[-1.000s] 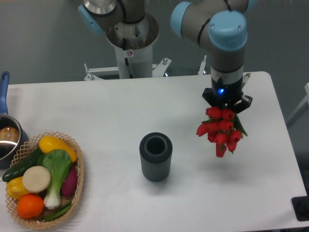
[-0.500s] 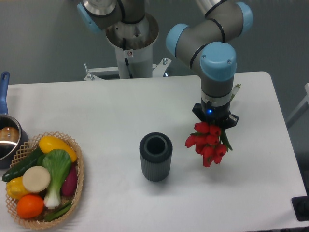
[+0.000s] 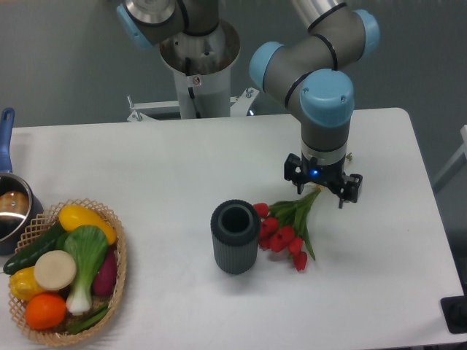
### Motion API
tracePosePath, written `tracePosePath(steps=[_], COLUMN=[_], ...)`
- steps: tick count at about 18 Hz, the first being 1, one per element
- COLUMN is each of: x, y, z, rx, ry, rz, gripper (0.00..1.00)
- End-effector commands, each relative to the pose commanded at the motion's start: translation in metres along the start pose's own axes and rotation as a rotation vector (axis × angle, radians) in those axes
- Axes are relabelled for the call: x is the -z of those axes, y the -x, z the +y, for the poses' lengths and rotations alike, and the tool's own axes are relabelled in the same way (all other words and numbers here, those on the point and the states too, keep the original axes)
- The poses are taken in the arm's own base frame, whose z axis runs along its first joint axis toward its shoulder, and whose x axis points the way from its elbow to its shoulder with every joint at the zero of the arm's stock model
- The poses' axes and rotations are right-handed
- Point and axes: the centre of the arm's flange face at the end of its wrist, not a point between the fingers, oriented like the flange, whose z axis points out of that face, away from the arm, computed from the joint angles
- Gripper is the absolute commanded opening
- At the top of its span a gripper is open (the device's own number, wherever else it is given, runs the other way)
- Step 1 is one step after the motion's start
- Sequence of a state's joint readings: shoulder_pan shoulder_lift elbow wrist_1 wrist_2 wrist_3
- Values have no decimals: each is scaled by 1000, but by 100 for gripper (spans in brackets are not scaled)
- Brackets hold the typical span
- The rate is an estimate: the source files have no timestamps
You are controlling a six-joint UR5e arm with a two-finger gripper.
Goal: Place the flowers on the table
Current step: 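Open the gripper to release the tulips onto the table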
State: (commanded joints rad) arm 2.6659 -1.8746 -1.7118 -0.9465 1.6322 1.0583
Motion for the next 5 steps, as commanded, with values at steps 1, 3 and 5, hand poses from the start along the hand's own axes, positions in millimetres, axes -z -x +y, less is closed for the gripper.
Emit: tracePosePath(steps=[1,3,5], x=[-1,-2,-3], y=[4,6,3], z=[5,6,5], rx=[-3,-9,-11], ry=[-1,1,6], rz=[1,0,3], gripper=[100,100,100])
